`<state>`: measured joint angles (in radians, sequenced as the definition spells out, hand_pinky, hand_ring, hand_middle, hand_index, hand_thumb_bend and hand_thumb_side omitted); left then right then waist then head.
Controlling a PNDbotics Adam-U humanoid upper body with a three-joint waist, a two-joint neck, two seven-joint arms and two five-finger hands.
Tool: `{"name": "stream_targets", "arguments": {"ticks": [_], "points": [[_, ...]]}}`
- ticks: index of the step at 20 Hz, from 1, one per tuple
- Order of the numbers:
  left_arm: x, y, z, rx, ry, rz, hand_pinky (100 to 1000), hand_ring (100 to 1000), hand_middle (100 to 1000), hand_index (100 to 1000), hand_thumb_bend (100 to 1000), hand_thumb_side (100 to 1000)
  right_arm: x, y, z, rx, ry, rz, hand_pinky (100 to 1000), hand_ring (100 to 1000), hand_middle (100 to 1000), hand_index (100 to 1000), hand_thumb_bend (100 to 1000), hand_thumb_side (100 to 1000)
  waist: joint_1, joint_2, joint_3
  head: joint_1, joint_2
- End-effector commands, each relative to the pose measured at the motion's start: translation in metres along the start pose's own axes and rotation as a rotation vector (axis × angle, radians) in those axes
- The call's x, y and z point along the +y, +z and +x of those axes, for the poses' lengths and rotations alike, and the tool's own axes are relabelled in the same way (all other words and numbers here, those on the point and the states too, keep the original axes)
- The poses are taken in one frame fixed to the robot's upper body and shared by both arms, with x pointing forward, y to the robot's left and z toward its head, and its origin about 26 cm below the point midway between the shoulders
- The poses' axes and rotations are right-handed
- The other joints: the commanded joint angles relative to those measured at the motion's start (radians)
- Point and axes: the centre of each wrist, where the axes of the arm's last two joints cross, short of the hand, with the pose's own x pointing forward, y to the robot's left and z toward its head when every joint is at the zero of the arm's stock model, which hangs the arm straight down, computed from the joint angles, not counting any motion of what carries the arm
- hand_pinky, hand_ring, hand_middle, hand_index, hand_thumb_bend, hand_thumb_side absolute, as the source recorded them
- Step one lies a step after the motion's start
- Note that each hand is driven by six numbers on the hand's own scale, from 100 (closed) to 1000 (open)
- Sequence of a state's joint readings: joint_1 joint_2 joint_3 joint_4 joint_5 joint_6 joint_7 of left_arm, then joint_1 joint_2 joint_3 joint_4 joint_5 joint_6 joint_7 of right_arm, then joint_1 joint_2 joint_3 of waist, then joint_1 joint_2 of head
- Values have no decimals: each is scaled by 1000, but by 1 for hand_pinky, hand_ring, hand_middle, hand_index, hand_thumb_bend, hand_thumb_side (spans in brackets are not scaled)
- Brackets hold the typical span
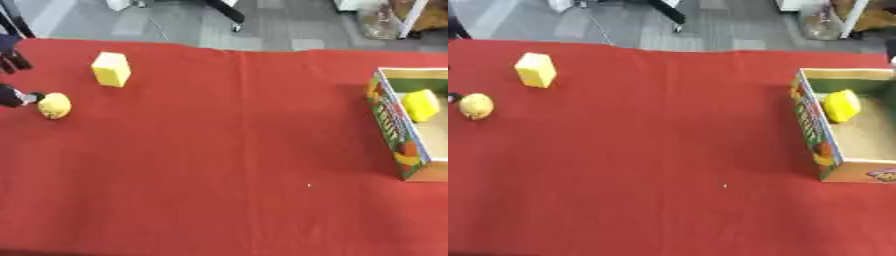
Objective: Pick up the objects with one hand, pass them to the other hand, and then place them into the box on the other side of the table.
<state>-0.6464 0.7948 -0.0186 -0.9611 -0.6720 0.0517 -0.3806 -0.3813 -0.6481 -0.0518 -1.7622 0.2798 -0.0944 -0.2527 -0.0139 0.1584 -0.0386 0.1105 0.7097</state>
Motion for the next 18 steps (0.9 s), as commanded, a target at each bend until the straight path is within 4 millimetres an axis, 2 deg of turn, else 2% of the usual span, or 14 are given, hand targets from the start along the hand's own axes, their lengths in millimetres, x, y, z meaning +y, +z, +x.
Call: {"name": "stream_targets", "arguments": {"ticks": [1,7,9,11,14,16,18], "points": [[4,-5,-3,16,-3,10,781,723,670,732,408,125,-8,-6,7,-36,3,-3,684,682,629,917,399,333,3,-31,-4,5,-7],[-11,-15,7,28,-14,66,777,721,669,733,388,100,-5,-4,5,-28,-13,6,684,681,628,917,394,334,-1,-27,-10,11,-7],[-16,-17,9,49,-28,114,758,693,639,709,365,100,-4,-3,5,-24,-18,8,684,681,627,918,393,334,-1,-26,-12,12,-7],[-23,-19,10,74,-46,172,713,619,566,644,322,100,-3,-2,4,-19,-23,10,683,680,626,918,390,335,-1,-26,-14,12,-7],[-30,-20,10,94,-59,263,509,376,316,381,152,100,-1,-1,3,-14,-26,12,683,680,626,918,388,335,0,-26,-16,11,-7],[-31,-19,10,93,-39,333,479,330,248,327,130,100,-1,-1,2,-10,-26,13,682,680,626,918,388,335,0,-26,-16,10,-6],[-25,-17,13,73,-22,378,485,334,241,322,129,100,-1,0,1,-5,-27,13,682,679,625,918,388,336,1,-27,-17,10,-5]]}}
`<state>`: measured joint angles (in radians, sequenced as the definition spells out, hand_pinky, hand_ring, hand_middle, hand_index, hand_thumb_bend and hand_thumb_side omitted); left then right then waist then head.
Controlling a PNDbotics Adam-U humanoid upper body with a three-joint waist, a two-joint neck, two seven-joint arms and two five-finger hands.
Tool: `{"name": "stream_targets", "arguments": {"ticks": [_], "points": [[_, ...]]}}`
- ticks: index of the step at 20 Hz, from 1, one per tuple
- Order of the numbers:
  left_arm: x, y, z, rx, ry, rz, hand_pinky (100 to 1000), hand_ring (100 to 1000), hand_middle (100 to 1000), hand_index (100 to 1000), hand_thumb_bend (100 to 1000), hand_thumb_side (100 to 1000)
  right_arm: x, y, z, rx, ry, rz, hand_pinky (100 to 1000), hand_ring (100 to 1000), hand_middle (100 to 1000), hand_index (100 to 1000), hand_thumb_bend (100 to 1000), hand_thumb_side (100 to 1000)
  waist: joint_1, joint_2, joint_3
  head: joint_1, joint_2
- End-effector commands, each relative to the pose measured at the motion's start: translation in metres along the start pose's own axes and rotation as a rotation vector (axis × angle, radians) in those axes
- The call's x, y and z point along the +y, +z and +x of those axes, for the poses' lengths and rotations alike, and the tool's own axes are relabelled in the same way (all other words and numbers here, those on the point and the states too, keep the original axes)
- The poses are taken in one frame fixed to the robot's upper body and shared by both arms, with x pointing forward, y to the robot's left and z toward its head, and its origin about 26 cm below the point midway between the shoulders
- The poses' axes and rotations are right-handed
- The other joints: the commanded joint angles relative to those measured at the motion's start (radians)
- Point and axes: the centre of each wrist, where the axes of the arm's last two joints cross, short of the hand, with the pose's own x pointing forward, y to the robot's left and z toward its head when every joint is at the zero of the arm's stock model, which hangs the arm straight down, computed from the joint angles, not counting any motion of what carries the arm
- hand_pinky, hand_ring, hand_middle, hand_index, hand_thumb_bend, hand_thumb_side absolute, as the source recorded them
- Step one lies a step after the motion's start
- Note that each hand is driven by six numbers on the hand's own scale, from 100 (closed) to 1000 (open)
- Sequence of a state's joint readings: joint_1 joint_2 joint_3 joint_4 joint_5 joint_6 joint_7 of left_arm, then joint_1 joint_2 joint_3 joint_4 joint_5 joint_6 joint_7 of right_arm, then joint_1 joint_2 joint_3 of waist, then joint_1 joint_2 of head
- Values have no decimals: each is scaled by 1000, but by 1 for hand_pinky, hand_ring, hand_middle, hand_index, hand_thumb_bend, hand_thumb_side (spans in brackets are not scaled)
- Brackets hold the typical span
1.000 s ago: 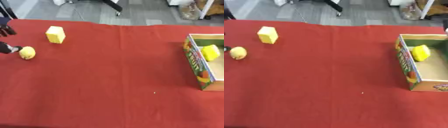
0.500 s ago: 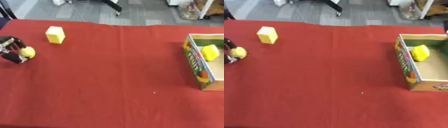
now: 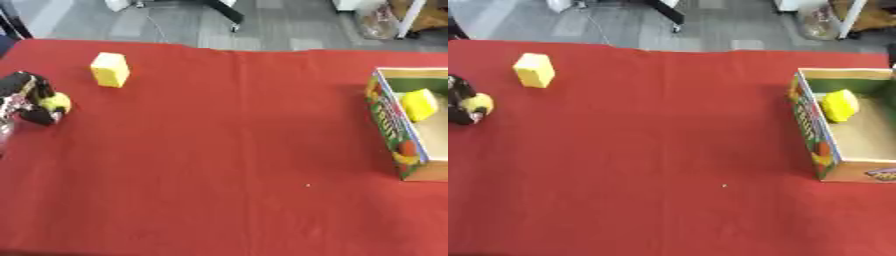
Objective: Pick up the objects with one hand, pass them to the other hand, and then place them into the box on the other side of the table.
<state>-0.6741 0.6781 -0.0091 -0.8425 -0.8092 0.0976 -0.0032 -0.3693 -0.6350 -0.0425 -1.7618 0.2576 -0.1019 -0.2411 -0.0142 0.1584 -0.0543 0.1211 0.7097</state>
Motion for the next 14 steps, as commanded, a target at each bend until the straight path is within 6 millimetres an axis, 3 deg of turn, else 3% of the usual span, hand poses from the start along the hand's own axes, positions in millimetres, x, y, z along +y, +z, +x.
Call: {"name": "stream_targets", "arguments": {"ticks": [1,4,8,14], "points": [[30,-1,1,-28,30,125,491,339,246,326,127,100,-7,-5,2,-15,9,-8,682,679,625,918,386,336,1,-27,0,-2,-4],[58,3,17,-119,114,188,506,347,247,326,114,100,-6,-7,3,-22,4,-4,682,679,625,917,386,337,2,-29,2,-4,-2],[92,20,53,-320,276,231,521,352,240,318,100,100,1,-16,11,-66,-11,22,682,677,624,910,380,337,3,-33,5,-8,2],[100,57,122,-658,579,82,535,355,236,312,100,100,16,-31,46,-260,5,116,679,657,606,889,364,343,2,-37,6,-12,5]]}}
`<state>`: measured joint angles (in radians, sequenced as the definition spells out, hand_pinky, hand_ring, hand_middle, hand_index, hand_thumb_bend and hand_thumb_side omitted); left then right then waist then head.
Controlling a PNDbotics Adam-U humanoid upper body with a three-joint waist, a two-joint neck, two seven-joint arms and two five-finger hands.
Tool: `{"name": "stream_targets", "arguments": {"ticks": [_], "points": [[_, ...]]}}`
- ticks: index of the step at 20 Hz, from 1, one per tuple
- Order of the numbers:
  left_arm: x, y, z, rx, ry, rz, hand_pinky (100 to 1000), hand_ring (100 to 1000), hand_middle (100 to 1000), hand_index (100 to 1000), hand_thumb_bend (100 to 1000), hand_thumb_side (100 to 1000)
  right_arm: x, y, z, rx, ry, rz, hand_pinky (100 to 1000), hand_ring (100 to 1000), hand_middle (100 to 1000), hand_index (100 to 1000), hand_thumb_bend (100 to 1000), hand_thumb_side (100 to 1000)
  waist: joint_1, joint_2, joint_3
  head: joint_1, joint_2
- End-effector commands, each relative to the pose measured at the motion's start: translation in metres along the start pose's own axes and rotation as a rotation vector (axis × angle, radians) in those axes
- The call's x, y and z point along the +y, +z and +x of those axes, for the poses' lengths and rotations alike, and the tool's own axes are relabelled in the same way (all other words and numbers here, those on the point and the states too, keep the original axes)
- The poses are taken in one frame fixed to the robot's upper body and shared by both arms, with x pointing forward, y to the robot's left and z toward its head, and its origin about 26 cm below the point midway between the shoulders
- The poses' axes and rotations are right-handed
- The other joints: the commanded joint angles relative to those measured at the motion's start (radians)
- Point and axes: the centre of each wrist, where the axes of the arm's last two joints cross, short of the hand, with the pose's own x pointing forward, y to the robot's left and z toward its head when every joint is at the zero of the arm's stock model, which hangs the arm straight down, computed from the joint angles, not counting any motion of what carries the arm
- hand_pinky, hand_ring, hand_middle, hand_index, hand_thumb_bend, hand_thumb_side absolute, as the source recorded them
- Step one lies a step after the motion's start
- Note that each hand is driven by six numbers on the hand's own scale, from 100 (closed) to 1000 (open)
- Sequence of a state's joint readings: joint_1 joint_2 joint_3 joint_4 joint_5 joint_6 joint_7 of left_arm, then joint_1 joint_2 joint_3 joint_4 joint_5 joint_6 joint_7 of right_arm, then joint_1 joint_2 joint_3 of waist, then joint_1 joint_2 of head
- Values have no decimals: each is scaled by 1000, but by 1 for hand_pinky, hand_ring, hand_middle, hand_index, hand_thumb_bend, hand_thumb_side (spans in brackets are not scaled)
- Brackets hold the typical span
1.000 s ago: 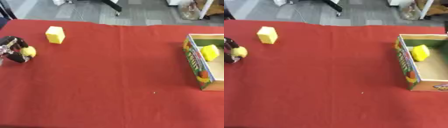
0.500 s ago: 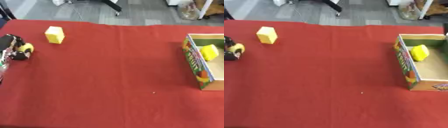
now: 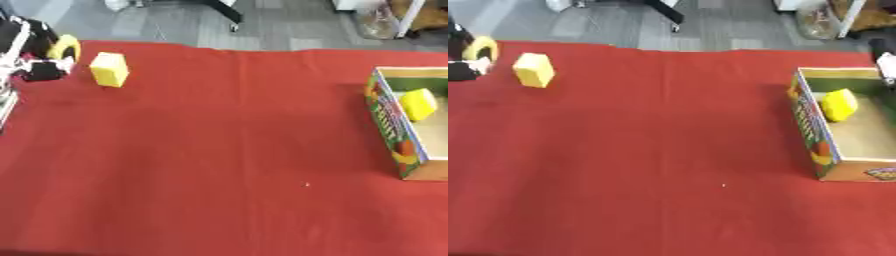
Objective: Pick up the objects with one hand, pass them to the other hand, and then place them into the box on the other side of the table.
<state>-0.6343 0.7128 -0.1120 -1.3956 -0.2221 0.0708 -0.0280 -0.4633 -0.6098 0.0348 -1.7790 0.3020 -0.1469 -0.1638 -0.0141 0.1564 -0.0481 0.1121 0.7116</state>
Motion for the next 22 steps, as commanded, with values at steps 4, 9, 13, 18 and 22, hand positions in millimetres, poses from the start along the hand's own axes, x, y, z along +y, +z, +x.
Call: {"name": "stream_targets", "arguments": {"ticks": [4,9,13,18,22], "points": [[-26,0,72,-235,311,-198,557,360,237,311,100,100,12,-29,51,-292,43,136,674,638,591,877,357,345,0,-40,-2,-6,5],[-58,4,107,-317,505,-425,580,371,242,314,100,100,34,-47,91,-514,10,284,653,612,565,838,351,331,-1,-41,0,-11,7],[-73,7,125,-349,584,-559,589,375,243,315,100,100,52,-57,114,-644,-14,381,644,604,554,826,339,315,-1,-41,4,-15,10],[-83,8,141,-370,638,-664,596,378,245,316,100,100,66,-64,128,-728,-23,468,628,590,540,819,327,302,-2,-40,7,-19,13],[-88,9,150,-387,663,-724,601,380,246,317,100,100,73,-66,133,-766,-19,527,624,586,535,817,321,294,-3,-39,11,-20,14]]}}
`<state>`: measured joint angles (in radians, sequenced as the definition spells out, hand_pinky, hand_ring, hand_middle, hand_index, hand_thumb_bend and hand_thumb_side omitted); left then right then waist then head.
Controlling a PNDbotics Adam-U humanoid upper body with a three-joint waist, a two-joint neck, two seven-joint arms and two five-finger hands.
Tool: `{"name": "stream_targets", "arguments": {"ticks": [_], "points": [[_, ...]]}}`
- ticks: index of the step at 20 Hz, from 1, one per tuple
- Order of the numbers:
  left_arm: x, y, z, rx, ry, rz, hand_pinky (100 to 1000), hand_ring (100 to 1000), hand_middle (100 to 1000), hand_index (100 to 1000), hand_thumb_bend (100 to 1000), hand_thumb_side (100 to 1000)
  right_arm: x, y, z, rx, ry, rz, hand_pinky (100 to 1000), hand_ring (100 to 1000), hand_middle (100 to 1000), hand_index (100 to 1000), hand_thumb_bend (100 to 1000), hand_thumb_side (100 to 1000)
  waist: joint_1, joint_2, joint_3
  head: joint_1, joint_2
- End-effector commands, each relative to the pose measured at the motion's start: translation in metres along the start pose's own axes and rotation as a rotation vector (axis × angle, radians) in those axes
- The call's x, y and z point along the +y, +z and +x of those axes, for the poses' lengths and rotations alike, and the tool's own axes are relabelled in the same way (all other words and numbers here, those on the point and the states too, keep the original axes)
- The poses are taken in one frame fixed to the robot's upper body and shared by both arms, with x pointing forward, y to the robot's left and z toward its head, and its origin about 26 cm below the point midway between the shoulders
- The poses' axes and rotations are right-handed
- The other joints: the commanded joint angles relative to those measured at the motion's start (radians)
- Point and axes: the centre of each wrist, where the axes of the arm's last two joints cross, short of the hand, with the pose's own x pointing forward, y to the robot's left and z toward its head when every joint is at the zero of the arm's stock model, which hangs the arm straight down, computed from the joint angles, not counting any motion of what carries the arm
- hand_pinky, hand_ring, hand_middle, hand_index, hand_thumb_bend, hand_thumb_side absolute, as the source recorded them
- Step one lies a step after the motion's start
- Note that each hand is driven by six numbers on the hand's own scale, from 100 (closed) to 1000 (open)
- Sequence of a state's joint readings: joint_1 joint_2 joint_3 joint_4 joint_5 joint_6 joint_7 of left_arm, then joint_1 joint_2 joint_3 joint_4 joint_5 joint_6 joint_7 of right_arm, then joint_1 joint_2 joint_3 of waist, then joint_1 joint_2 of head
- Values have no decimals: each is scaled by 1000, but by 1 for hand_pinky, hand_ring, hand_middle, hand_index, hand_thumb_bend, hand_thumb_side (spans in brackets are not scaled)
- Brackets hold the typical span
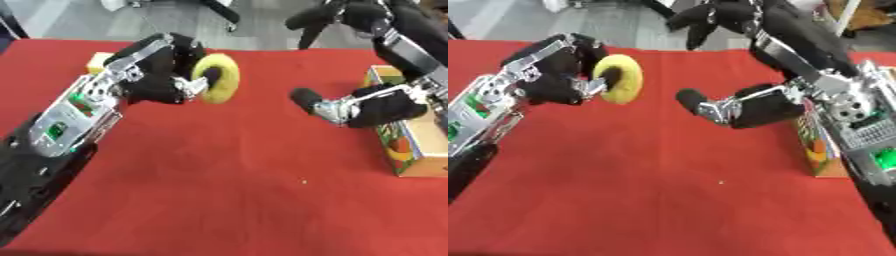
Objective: Pick up the objects with one hand, pass them to the other hand, and then place them into the box on the other side of the table.
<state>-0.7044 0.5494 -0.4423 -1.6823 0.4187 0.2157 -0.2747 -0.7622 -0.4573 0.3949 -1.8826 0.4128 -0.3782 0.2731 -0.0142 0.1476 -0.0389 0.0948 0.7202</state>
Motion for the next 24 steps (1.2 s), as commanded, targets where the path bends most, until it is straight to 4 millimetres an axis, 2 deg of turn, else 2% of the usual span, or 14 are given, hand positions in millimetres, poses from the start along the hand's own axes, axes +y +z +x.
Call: {"name": "stream_targets", "arguments": {"ticks": [1,10,24], "points": [[-3,-6,15,-35,1,-50,602,380,246,317,100,100,-3,-7,1,-35,17,41,623,586,535,817,320,293,-3,-30,2,-3,6],[-14,-14,21,-54,27,-110,614,391,246,317,100,100,5,-17,1,-73,11,102,623,585,533,818,313,285,-5,-29,4,-4,8],[-22,-12,32,-57,35,-173,621,406,249,319,100,100,14,-13,-5,-37,85,141,628,589,537,816,302,278,-1,-28,2,-5,13]]}}
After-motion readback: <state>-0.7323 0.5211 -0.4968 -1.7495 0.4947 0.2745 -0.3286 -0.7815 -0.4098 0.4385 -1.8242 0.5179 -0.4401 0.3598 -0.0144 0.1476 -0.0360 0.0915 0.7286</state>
